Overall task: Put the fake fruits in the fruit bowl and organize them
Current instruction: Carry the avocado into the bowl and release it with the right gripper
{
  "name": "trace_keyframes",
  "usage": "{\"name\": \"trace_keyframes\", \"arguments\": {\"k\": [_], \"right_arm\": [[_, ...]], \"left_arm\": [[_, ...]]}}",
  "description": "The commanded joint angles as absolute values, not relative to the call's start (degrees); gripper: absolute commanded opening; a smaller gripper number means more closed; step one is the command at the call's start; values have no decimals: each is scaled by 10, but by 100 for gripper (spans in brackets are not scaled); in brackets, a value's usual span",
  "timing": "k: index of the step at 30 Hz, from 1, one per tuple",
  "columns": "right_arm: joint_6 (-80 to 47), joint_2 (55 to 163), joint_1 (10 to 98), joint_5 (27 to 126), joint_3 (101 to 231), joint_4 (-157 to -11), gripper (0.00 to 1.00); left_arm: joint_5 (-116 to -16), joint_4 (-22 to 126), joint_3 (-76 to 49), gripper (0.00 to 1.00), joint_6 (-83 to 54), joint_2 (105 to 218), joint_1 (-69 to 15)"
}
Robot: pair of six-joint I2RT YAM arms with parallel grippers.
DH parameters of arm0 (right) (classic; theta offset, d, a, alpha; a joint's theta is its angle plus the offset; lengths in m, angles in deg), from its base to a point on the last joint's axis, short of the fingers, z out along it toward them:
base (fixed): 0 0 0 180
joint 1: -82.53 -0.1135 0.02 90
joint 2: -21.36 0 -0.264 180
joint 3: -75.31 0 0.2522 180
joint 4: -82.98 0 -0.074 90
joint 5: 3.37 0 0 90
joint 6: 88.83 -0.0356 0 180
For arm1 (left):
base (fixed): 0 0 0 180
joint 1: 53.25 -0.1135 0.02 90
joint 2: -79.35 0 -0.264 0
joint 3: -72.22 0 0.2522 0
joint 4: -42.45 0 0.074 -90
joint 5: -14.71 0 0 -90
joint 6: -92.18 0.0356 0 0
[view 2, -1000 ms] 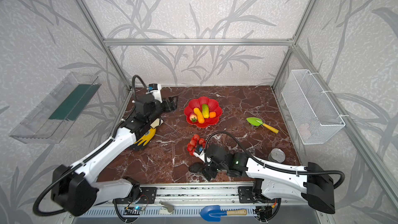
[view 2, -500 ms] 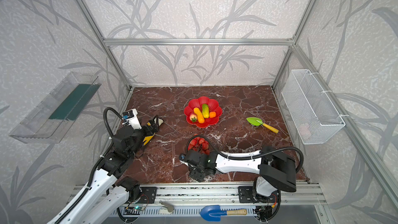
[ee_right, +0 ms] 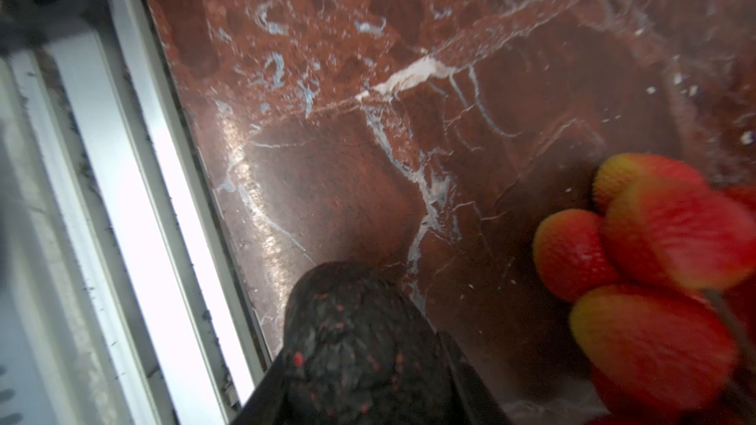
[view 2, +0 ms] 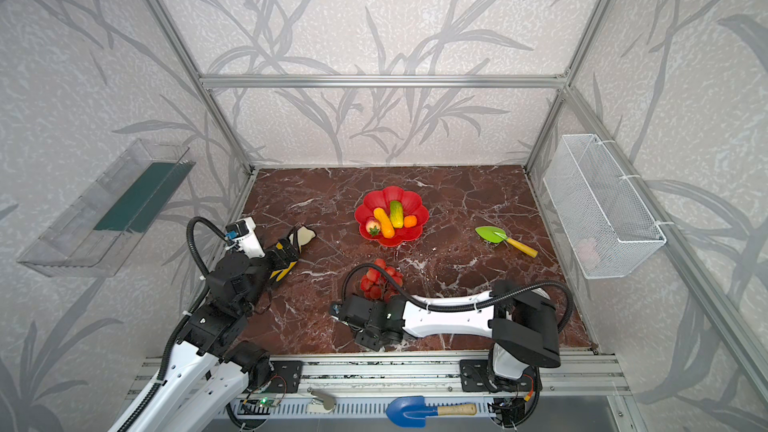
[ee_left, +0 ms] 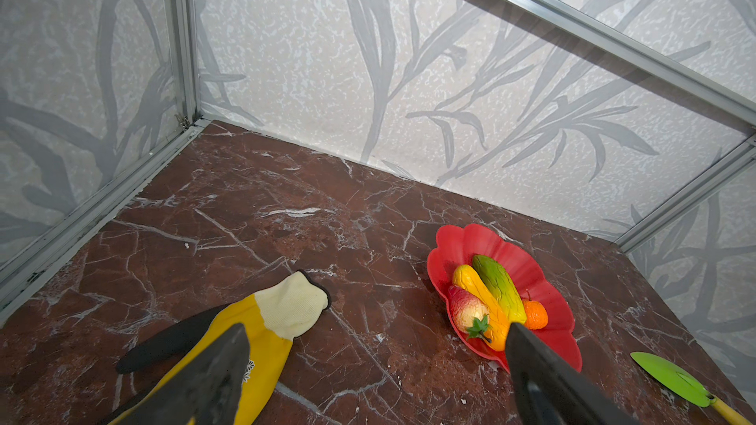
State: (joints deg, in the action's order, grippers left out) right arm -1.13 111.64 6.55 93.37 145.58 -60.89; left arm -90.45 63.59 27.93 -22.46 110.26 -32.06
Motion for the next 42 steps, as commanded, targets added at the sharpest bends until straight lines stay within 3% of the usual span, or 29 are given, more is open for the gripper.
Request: {"name": "trace_keyframes", "arguments": {"k": [1, 6, 11, 19, 29, 36, 42], "right_arm": [[2, 1038, 88, 957, 1501, -568, 23], [53, 953, 199, 931, 1484, -612, 24], [92, 974, 330, 896, 1514, -639, 24], [151, 1150, 425, 893, 1590, -677, 25], [199, 1315, 454, 866, 1689, -684, 30], [183, 1320, 455, 849, 1707, -663, 63], [118, 1217, 472, 819, 1646, -705, 80]], "left_arm": [[-905, 650, 277, 98, -230, 1095, -326], [-884, 648, 279, 97, -229, 1090, -325], [-841, 633, 288, 97, -237, 1084, -325], [-762, 624, 298, 94, -265, 1096, -324], [-664, 634, 267, 90, -259, 1151, -324], [-574, 600, 262, 85, -248, 1188, -324], [-556, 574, 262, 74, -196, 1231, -293]]}}
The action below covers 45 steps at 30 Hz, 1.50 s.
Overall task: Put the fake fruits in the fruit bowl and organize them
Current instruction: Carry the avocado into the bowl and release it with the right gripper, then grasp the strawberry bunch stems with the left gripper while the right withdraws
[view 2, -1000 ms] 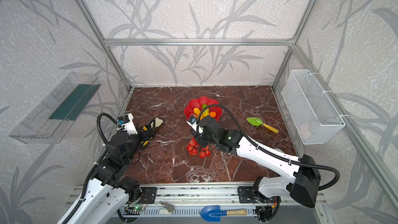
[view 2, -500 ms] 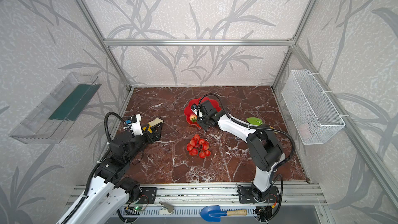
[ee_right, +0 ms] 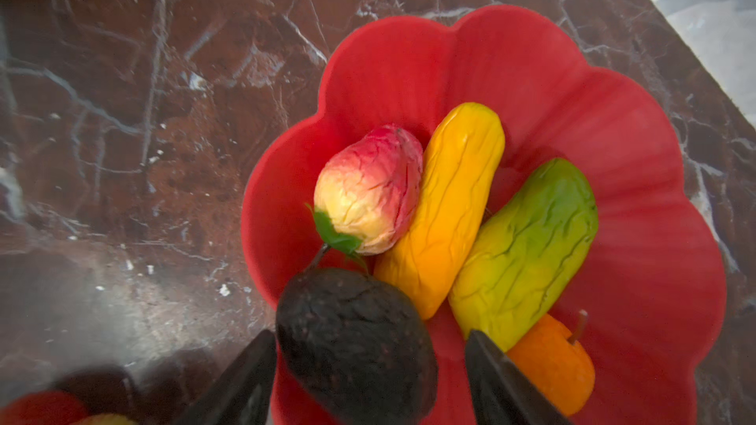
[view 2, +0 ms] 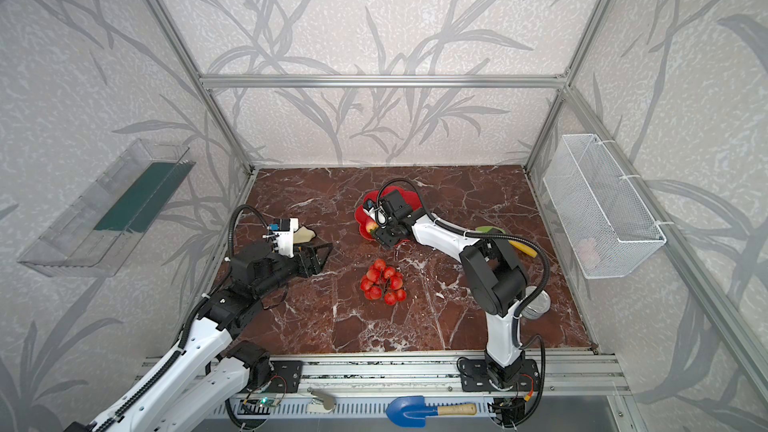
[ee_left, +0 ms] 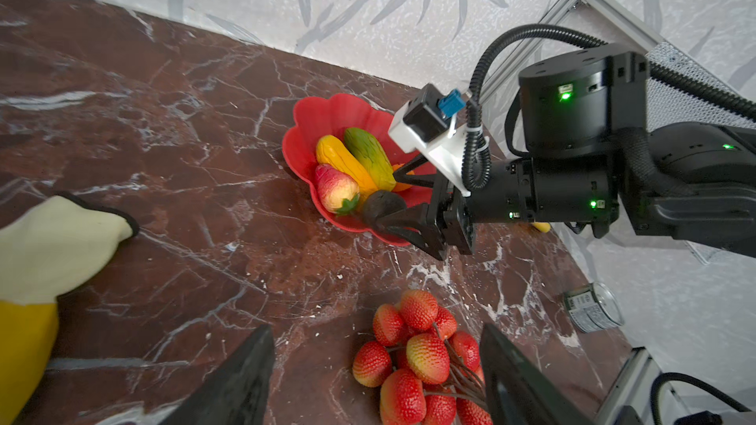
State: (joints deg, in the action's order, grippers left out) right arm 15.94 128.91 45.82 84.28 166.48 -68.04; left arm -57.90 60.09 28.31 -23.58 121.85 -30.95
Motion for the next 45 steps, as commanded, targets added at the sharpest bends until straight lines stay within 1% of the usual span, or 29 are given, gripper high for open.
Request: {"name": "trace_keyframes", "arguments": {"k": [1, 2, 4, 7, 9, 10, 14, 21, 27, 30, 34, 40, 45], "right_arm": [[101, 1196, 477, 812, 1624, -726, 82], [85, 1169, 481, 807, 1606, -741, 85], [45, 1127, 494, 799, 1570, -761, 89], [1, 1068, 508, 787, 1518, -782, 91], [-23, 1031, 513, 785, 1480, -796, 93], [-36, 1011, 516, 785, 1459, -803, 94], [-66, 953, 526, 788, 1393, -815, 96], [-88, 900, 533, 782, 1327, -807, 97], [-93, 867, 535, 786, 1298, -802, 97], [-95, 853, 536, 787, 1290, -800, 100], [-107, 832, 536, 782, 1275, -812, 99], [-111, 808, 538, 784, 1271, -800, 99], [-109, 787, 539, 788, 1266, -794, 99]], "left_arm": [[-570, 567, 266, 73, -176, 1237, -273], [-593, 556, 271, 71, -155, 1240, -251], [-650, 509, 291, 68, -85, 1247, -178], [-700, 429, 331, 68, 0, 1258, -88], [-696, 387, 356, 65, 37, 1266, -61], [-687, 369, 366, 61, 58, 1271, -49], [-672, 346, 386, 52, 146, 1304, -7], [-613, 238, 428, 50, 215, 1354, 25], [-598, 222, 416, 47, 241, 1408, 30], [-595, 197, 411, 45, 247, 1443, 32], [-585, 187, 396, 43, 262, 1484, 33], [-613, 139, 392, 39, 273, 1527, 33], [-633, 105, 386, 33, 277, 1559, 34]]}}
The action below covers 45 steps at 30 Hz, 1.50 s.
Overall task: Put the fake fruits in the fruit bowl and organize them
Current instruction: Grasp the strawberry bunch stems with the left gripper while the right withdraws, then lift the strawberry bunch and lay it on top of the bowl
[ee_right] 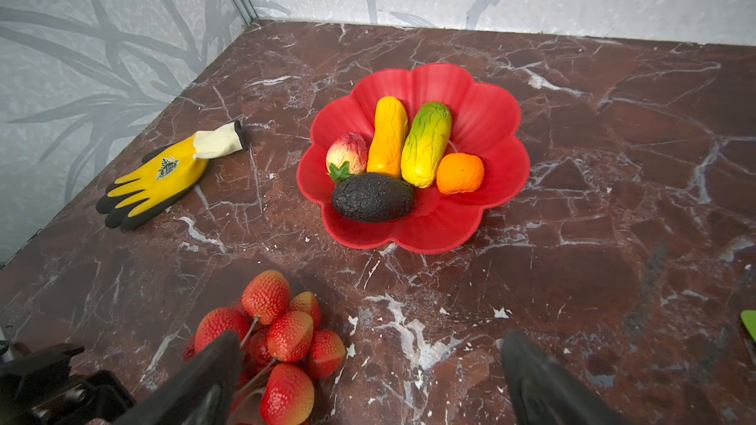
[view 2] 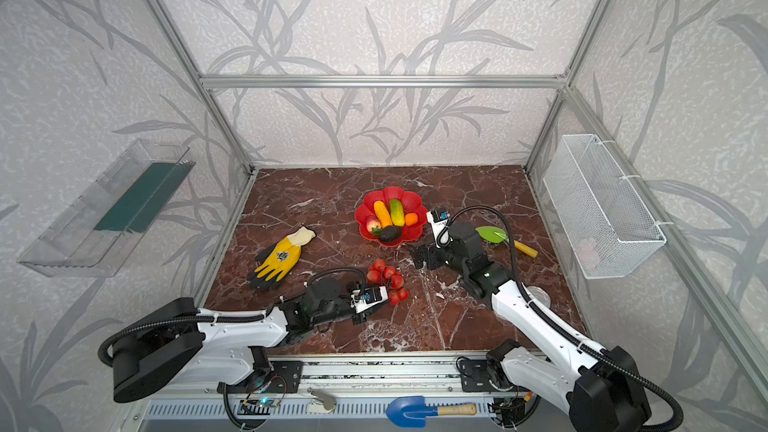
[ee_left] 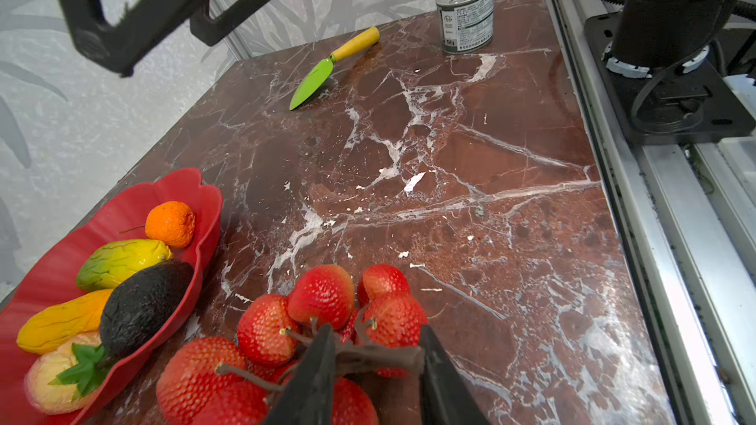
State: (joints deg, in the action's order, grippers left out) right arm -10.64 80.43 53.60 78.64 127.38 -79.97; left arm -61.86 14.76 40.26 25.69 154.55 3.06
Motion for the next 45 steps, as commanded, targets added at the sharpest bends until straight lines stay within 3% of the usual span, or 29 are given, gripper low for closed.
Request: {"name": "trace_keyframes", "arguments": {"k": [1, 13, 21, 27, 45], "right_arm": [[-108, 783, 539, 790, 1265, -792, 99], [-107, 761, 541, 804, 1257, -787, 99], [-124, 751, 547, 812, 1250, -794, 99], [-145, 740, 564, 809, 1242, -798, 99], [-138, 674, 625, 797, 1233, -731, 99]], "left_arm": [[-635, 102, 384, 32, 277, 1565, 34], [-672, 104, 352, 0, 277, 1560, 34], [-644, 193, 304, 0, 223, 1466, 34], [-712, 165, 264, 0, 158, 1449, 33], [-621, -112, 99, 0, 15, 1753, -132]]}}
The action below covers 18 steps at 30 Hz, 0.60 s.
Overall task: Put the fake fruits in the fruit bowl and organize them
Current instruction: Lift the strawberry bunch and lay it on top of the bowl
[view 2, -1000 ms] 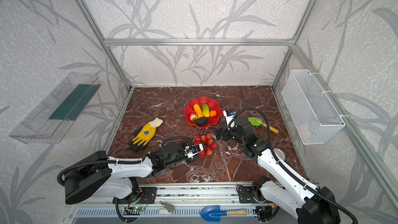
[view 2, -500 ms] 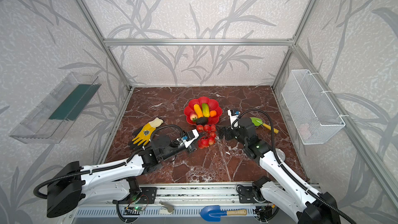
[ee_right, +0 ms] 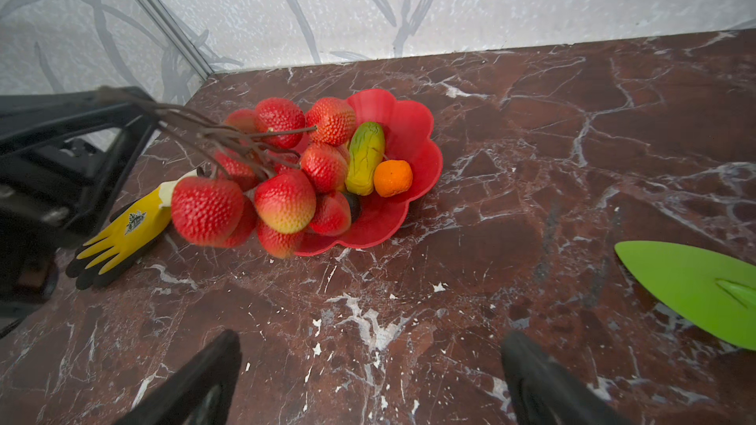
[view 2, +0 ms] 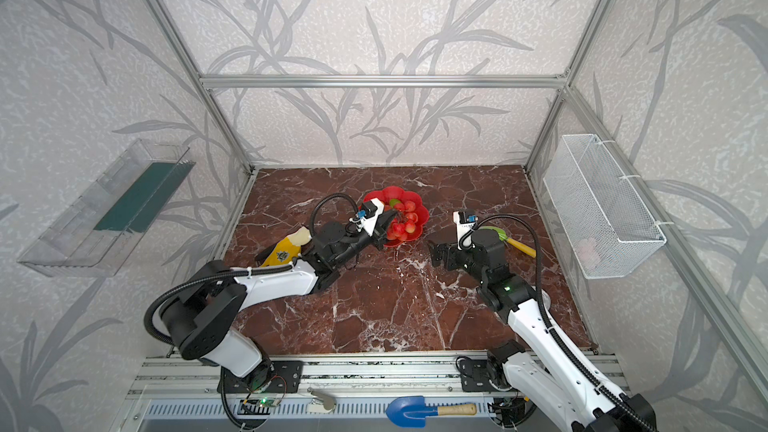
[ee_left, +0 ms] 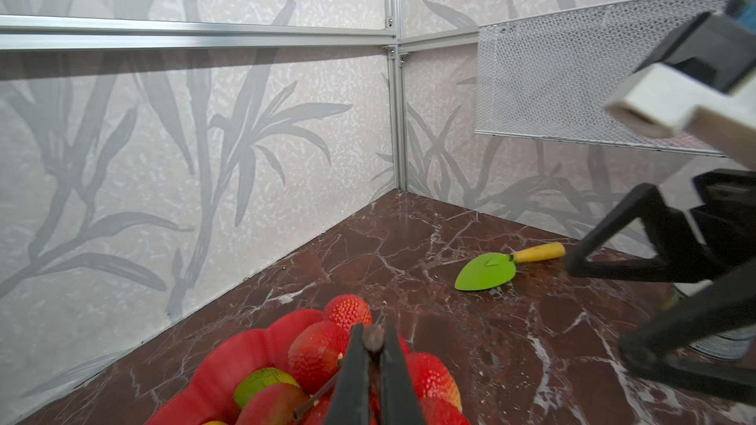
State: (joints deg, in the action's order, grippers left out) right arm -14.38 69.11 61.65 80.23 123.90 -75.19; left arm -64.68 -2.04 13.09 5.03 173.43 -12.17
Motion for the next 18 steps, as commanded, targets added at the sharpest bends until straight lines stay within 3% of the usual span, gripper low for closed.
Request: {"name": "trace_keyframes", "arguments": {"k": [1, 6, 12, 18], "right_arm": [[-135, 670, 628, 798, 1232, -729, 99], [-129, 664, 639, 796, 1232, -722, 99], [-121, 673, 652, 785, 1235, -724, 99], [-118, 674, 663, 780, 1237, -726, 99]], "left_arm": [[-622, -124, 89, 0, 7, 1772, -140], [-617, -246, 80, 0, -12, 1864, -159], [-667, -245, 61, 0, -1, 1901, -165], [-663, -187, 39, 0, 53, 1863, -172]]}}
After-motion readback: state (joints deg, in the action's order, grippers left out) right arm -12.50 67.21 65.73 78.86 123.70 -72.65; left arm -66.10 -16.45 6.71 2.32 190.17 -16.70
